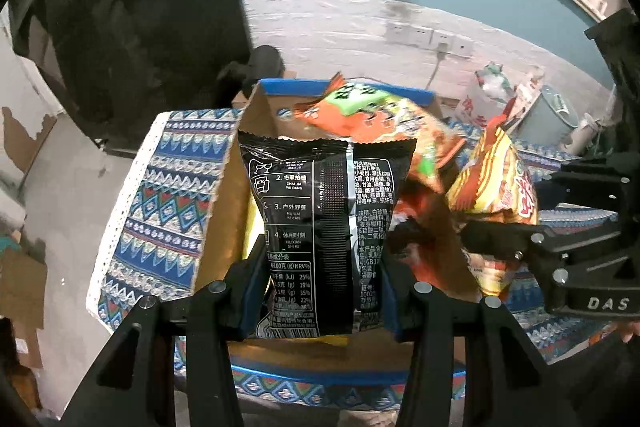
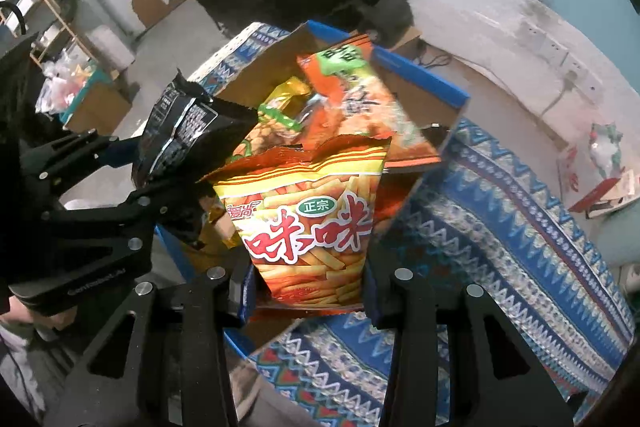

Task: Organize snacks
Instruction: 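Open the left tool dropping the black packet while the right tool drops the chip bag into the box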

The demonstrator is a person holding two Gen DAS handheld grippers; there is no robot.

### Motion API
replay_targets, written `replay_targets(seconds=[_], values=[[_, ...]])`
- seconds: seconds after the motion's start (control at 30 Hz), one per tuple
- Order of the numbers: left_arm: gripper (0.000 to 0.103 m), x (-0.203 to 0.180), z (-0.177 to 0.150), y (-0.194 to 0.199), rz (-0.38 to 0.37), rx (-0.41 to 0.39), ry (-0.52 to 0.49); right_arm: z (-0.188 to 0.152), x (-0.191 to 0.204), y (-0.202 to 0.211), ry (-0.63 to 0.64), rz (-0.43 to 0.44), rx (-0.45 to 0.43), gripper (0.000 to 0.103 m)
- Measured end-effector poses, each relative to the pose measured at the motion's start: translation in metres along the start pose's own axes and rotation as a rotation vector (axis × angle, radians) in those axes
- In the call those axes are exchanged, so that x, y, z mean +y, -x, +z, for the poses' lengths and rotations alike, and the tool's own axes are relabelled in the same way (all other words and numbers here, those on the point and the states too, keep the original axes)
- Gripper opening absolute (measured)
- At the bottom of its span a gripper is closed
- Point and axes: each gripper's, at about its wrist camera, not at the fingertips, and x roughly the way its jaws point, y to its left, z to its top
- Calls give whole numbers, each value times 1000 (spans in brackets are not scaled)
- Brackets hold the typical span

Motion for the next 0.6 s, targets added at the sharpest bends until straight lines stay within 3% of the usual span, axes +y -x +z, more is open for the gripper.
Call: replay_targets(seconds=[0.2,0.33,0.47,0.6], values=[[49,21,-4,-12,1,47,64,5,13,-19,7,22,36,40],[51,26,-4,-10,29,32,77,9,14,-24,0,29,46,42],[68,29,-2,-6,50,11,80,11,14,-20,-5,24,31,54],[75,27,1,3,59,-11,68,12,16,-8,-3,15,0,59]])
